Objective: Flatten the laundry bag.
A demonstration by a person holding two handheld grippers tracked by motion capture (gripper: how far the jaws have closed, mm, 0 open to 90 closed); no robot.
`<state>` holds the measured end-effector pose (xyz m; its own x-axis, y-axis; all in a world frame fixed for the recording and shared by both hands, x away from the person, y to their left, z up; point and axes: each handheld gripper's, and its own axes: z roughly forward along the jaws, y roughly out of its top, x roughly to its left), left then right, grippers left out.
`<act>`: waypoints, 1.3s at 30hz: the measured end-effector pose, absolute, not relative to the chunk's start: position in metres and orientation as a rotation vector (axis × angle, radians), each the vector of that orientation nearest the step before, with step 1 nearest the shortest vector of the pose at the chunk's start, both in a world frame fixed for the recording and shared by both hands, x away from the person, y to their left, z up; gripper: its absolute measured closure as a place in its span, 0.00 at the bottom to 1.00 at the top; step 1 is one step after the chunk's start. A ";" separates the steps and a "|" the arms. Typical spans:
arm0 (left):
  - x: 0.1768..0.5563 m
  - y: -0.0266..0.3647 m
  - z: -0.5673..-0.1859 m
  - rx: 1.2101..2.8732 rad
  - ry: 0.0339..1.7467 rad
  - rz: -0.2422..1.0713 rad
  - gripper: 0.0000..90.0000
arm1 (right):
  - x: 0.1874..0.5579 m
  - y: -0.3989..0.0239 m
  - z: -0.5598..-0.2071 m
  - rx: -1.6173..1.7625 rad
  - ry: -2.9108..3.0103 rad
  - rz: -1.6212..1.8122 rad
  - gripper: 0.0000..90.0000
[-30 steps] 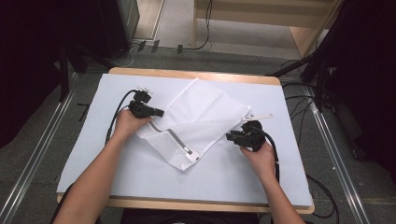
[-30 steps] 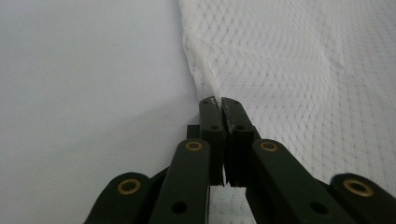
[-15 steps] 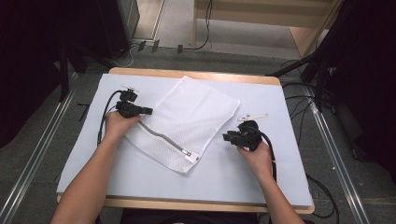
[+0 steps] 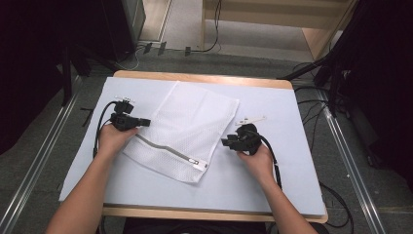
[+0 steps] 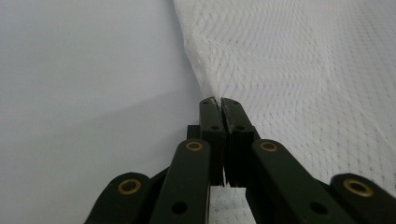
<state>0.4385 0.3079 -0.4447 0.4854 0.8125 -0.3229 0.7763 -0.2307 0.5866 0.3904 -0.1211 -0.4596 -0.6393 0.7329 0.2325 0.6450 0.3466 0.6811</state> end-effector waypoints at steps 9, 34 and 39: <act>0.413 0.313 -0.445 2.053 1.306 0.051 0.99 | 0.396 -0.102 -0.457 1.214 2.476 1.182 0.62; 0.406 0.316 -0.444 2.026 1.306 0.033 0.98 | 0.408 -0.076 -0.466 1.198 2.546 1.049 1.00; 0.406 0.314 -0.444 2.015 1.297 0.016 0.98 | 0.410 -0.091 -0.457 1.241 2.560 1.091 0.99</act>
<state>0.4059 0.3140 -0.4437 0.4918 0.7939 -0.3576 0.7851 -0.2268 0.5763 0.4102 -0.0915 -0.4567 -0.6643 0.7170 0.2113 0.6490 0.4131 0.6388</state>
